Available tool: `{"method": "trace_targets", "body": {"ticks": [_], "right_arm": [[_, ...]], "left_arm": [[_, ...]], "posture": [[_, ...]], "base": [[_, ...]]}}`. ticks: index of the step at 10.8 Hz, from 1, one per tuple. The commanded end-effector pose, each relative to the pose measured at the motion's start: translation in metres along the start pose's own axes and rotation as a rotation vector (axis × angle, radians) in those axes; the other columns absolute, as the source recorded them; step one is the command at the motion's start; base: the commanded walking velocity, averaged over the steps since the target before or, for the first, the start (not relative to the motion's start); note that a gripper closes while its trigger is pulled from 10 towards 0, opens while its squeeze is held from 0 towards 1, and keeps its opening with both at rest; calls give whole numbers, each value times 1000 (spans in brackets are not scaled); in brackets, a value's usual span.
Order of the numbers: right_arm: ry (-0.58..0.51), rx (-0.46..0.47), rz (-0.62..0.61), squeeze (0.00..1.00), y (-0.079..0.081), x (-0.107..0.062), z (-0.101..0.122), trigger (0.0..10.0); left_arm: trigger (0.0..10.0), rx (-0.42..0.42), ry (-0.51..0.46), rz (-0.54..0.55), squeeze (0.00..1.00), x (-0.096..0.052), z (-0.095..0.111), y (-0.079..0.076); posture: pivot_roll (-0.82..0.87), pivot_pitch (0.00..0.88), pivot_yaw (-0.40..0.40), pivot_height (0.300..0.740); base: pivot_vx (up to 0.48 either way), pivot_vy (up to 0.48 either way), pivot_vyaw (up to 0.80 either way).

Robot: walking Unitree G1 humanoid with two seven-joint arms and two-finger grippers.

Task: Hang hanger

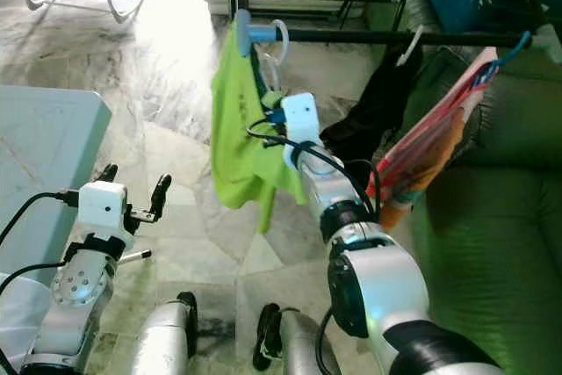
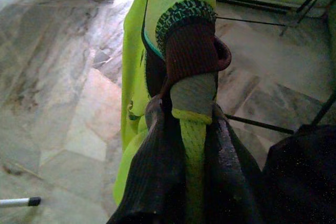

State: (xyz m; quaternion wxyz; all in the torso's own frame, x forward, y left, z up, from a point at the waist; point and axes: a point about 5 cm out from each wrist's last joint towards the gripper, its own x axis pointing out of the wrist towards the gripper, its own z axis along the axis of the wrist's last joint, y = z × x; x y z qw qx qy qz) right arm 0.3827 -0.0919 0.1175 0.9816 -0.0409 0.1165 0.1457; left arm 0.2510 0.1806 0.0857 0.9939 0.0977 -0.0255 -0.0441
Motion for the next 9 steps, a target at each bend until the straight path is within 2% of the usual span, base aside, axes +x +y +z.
{"method": "trace_targets", "body": {"ticks": [1, 2, 5, 6, 7, 9], "right_arm": [[136, 15, -56, 0, -8, -9, -37, 10000], [75, 16, -155, 0, -19, -10, -30, 10000], [46, 31, -138, 0, -12, -8, -27, 10000], [68, 46, -105, 949, -6, -8, -31, 10000], [75, 50, -94, 1000, -3, -9, -34, 10000], [76, 48, -88, 1000, -3, -10, -37, 10000]], "left_arm": [[10000, 0, 18, -16, 0, -1, -3, -4], [10000, -3, 16, -19, 0, 0, -3, -6], [10000, -3, 19, -20, 0, -1, -4, -5], [10000, -2, 20, -20, 0, 0, -4, -5], [10000, -3, 21, -21, 0, 0, -4, -6], [10000, -10, 31, -20, 0, 0, -6, -6]], "posture": [[159, 263, -106, 740], [160, 260, -108, 740], [164, 259, -110, 740], [163, 257, -110, 740], [162, 257, -110, 740], [160, 259, -108, 740]], "base": [[0, 0, 0], [0, 0, 0], [0, 0, 0], [0, 0, 0], [0, 0, 0], [0, 0, 0]]}}
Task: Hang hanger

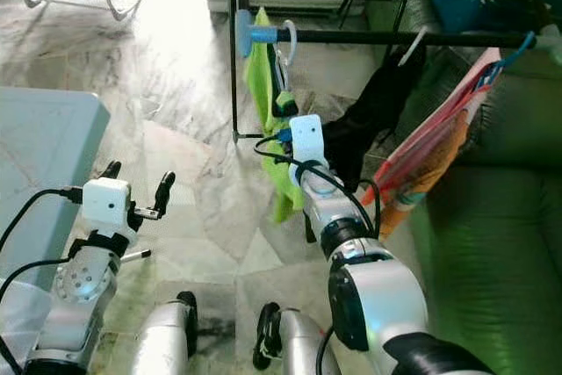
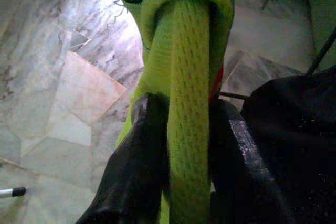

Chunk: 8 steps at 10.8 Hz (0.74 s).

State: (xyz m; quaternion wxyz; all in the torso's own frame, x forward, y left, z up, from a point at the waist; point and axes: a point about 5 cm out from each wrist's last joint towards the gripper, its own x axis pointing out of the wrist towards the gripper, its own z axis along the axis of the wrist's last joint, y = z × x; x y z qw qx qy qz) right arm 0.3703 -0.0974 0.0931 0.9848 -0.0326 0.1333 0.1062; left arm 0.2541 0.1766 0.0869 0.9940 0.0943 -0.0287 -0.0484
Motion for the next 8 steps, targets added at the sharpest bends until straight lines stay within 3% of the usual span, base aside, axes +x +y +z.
{"method": "trace_targets", "body": {"ticks": [1, 4, 8], "right_arm": [[-13, 4, -13, 1000, -6, -3, -5, 10000], [-184, -47, 44, 1000, -10, -13, 2, 10000], [-358, -92, 31, 1000, -25, -49, -7, 10000]], "left_arm": [[10000, -6, 44, -12, 0, -6, -9, -3], [10000, -5, 54, -13, 0, -12, -11, -4], [10000, -13, 66, 4, 0, -16, -12, 0]], "posture": [[155, 265, -107, 740], [153, 278, -105, 740], [140, 273, -100, 740]], "base": [[0, 0, 0], [0, 0, 0], [0, 0, 0]]}}
